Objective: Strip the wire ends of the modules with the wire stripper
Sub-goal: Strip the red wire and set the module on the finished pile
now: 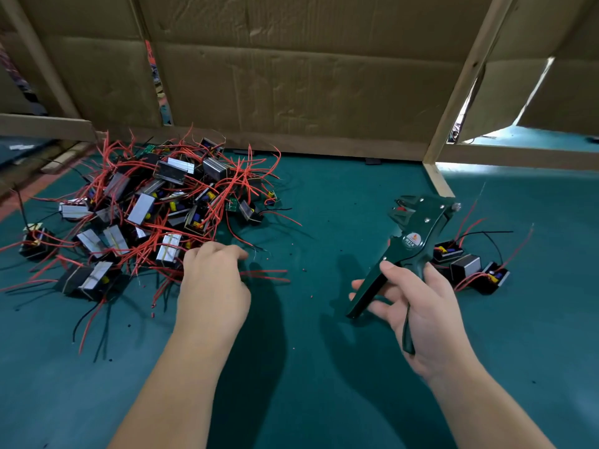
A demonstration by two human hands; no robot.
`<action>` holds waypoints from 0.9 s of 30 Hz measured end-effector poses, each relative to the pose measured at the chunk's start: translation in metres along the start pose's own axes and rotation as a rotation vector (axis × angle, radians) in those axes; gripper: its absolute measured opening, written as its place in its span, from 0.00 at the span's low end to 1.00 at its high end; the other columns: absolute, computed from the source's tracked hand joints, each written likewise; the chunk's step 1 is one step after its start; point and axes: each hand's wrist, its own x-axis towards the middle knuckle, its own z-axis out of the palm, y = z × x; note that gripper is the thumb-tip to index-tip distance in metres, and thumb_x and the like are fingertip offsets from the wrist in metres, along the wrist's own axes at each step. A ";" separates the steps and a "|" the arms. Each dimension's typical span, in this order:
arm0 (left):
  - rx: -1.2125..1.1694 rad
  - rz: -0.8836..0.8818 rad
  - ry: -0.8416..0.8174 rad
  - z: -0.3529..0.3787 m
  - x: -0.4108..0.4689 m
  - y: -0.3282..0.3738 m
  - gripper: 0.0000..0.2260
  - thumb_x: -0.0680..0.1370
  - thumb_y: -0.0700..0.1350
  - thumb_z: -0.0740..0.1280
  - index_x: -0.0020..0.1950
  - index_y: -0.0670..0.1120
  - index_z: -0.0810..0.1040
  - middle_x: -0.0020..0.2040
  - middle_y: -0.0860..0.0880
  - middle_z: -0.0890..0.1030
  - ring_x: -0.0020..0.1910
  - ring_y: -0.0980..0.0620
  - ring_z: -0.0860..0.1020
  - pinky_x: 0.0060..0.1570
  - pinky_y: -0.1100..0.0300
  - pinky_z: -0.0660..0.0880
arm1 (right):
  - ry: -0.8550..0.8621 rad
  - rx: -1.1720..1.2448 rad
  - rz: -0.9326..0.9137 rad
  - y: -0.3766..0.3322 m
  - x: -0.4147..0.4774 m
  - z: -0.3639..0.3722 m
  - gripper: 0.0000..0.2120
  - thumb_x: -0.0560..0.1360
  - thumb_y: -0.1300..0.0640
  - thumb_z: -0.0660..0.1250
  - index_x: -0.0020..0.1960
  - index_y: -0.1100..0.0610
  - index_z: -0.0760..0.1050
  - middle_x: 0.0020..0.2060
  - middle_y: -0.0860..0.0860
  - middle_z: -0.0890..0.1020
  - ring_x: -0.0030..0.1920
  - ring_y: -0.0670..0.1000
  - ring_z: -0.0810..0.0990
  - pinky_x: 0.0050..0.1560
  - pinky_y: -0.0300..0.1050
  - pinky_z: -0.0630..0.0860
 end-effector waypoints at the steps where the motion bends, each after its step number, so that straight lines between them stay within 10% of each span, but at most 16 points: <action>1: 0.027 0.021 -0.006 0.000 0.003 -0.002 0.21 0.71 0.29 0.63 0.58 0.47 0.81 0.58 0.46 0.77 0.62 0.44 0.68 0.55 0.56 0.67 | -0.008 0.012 0.007 -0.001 0.000 0.000 0.06 0.75 0.65 0.65 0.42 0.57 0.74 0.37 0.53 0.79 0.41 0.63 0.82 0.36 0.59 0.80; 10: -0.387 0.196 0.234 -0.002 0.008 -0.001 0.07 0.71 0.41 0.75 0.45 0.52 0.85 0.46 0.53 0.84 0.51 0.47 0.75 0.51 0.60 0.67 | -0.093 0.135 0.124 -0.006 0.000 0.005 0.12 0.71 0.64 0.66 0.54 0.62 0.71 0.47 0.57 0.77 0.39 0.63 0.81 0.41 0.63 0.80; 14: -0.750 0.511 0.257 0.000 -0.007 0.022 0.09 0.71 0.40 0.73 0.49 0.50 0.84 0.49 0.53 0.82 0.52 0.53 0.79 0.54 0.59 0.75 | -0.381 0.320 0.451 -0.016 0.001 -0.001 0.33 0.59 0.56 0.76 0.64 0.63 0.75 0.55 0.66 0.78 0.40 0.62 0.81 0.44 0.60 0.80; 20: -0.820 0.690 0.052 0.008 -0.024 0.042 0.10 0.69 0.36 0.72 0.47 0.48 0.85 0.44 0.54 0.82 0.45 0.60 0.80 0.49 0.69 0.73 | -0.741 0.418 0.428 -0.016 -0.004 -0.002 0.34 0.68 0.51 0.73 0.70 0.59 0.69 0.51 0.62 0.80 0.45 0.61 0.81 0.50 0.60 0.78; 27: -1.170 0.254 -0.023 0.007 -0.021 0.043 0.15 0.67 0.32 0.60 0.34 0.48 0.83 0.35 0.51 0.83 0.40 0.55 0.80 0.42 0.65 0.75 | -0.784 0.358 0.382 -0.014 -0.003 -0.001 0.34 0.68 0.52 0.72 0.72 0.59 0.66 0.66 0.59 0.74 0.46 0.59 0.80 0.53 0.60 0.76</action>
